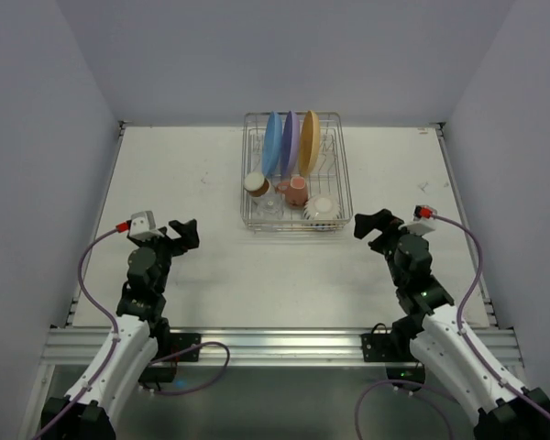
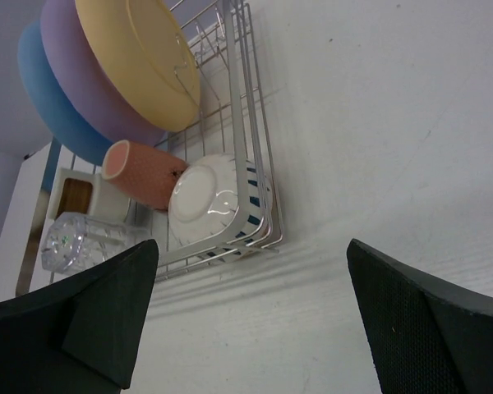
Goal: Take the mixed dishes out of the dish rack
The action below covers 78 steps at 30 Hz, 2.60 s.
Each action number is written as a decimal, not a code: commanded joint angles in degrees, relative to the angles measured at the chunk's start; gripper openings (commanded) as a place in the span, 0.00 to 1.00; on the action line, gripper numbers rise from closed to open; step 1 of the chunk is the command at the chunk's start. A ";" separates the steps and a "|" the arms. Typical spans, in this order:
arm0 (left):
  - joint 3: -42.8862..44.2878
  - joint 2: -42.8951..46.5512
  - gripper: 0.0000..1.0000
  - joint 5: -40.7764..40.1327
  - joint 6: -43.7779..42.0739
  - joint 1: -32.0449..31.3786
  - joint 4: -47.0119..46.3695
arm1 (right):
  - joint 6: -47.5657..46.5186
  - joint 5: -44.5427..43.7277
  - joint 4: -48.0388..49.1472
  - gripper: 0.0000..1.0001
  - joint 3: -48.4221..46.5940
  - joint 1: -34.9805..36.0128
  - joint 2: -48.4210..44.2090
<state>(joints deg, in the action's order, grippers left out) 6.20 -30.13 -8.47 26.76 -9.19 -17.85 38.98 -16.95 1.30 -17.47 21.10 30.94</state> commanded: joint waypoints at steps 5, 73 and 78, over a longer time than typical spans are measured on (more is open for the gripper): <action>1.98 -0.72 1.00 2.50 -0.40 -0.21 -2.20 | 6.10 -5.99 13.98 0.99 1.56 0.08 10.19; 56.99 -64.79 0.75 29.39 2.68 -8.38 -12.74 | -9.89 12.03 22.34 0.99 3.68 0.17 5.54; 60.15 -68.13 0.75 29.12 1.28 -9.70 -12.22 | -9.89 12.56 20.24 0.99 4.20 0.17 3.69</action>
<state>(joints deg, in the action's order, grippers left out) 62.59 -96.92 19.27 28.49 -17.80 -27.90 29.93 -4.91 22.02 -12.60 21.10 35.83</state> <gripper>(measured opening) 0.755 0.989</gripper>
